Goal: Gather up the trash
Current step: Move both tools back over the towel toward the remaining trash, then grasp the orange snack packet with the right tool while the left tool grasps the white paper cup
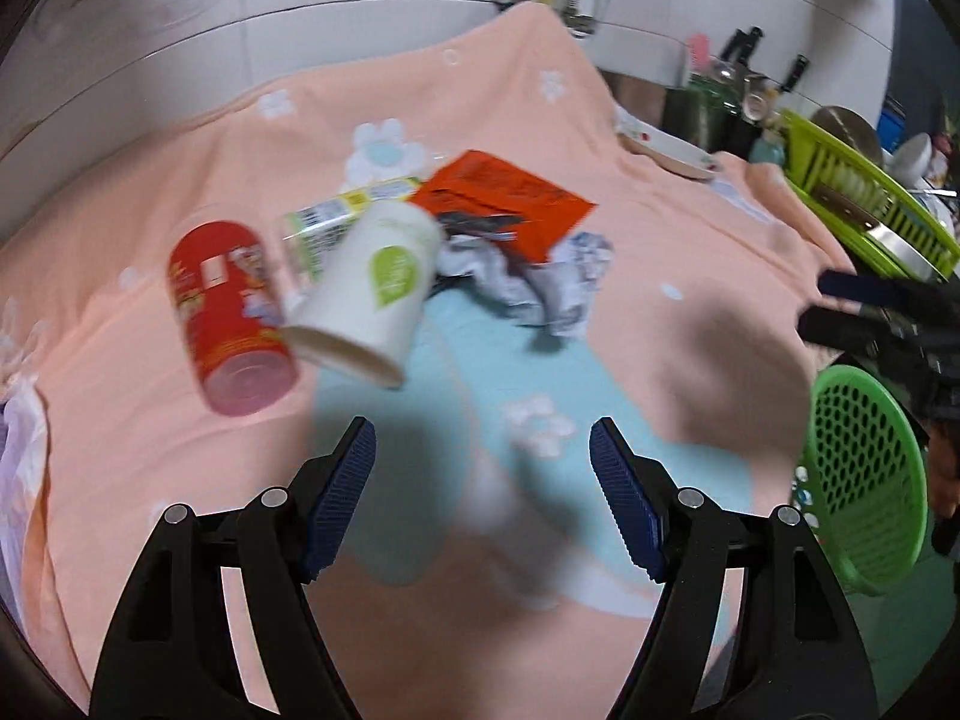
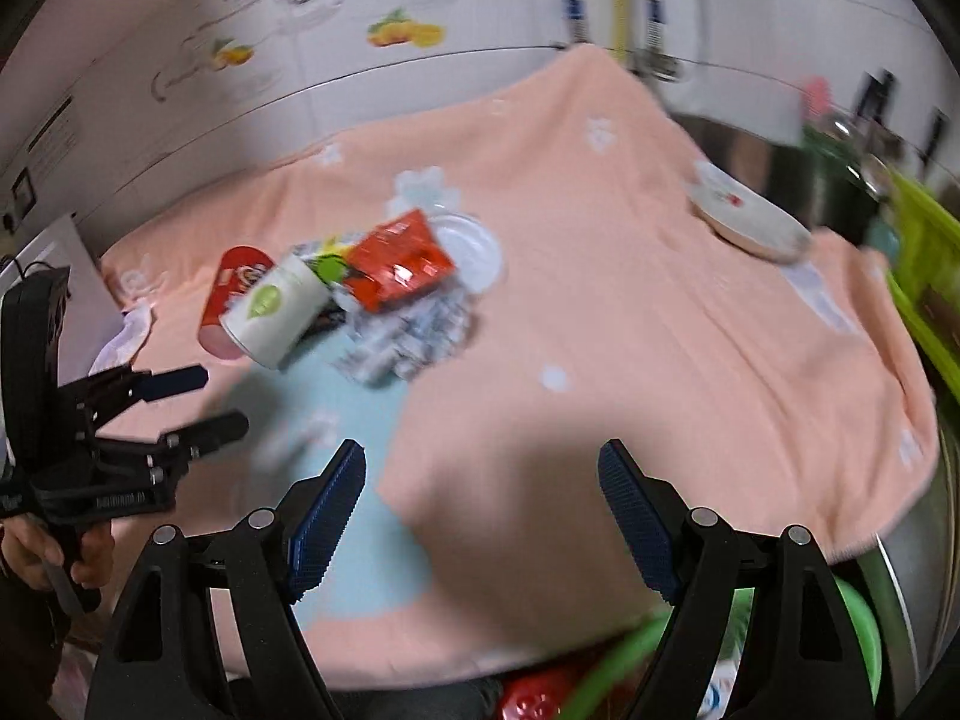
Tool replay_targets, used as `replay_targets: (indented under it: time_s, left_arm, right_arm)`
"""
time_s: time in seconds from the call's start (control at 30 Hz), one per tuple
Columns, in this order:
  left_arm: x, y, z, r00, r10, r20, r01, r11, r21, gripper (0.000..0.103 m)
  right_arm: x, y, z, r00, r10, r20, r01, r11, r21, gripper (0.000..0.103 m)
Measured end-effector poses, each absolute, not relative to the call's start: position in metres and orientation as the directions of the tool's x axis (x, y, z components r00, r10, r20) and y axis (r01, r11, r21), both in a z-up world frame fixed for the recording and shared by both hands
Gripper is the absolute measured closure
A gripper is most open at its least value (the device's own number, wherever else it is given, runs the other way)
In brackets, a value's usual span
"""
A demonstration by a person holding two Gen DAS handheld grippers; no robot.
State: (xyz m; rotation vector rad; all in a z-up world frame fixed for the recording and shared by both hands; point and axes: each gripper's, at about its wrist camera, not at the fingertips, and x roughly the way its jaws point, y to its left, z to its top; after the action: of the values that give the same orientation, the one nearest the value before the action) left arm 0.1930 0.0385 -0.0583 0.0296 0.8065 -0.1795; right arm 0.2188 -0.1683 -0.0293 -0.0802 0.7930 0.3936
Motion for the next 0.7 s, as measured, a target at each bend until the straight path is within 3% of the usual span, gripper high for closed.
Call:
replay_targets:
  time_s: [0.43, 0.5, 0.7]
  left_arm:
    - [0.192, 0.086, -0.064, 0.676, -0.125, -0.727, 0.093, 0.992, -0.085, 0.03]
    - [0.194, 0.089, -0.064, 0.677, -0.123, -0.725, 0.088, 0.992, -0.086, 0.03]
    - [0.202, 0.098, -0.061, 0.681, -0.126, -0.722, 0.084, 0.992, -0.094, 0.03]
  right_arm:
    - [0.316, -0.074, -0.021, 0.593, 0.318, -0.74, -0.52, 0.853, -0.05, 0.026]
    - [0.328, -0.065, -0.026, 0.581, 0.316, -0.75, -0.534, 0.843, -0.058, 0.019]
    - [0.353, -0.04, -0.04, 0.544, 0.306, -0.781, -0.566, 0.821, -0.073, 0.017]
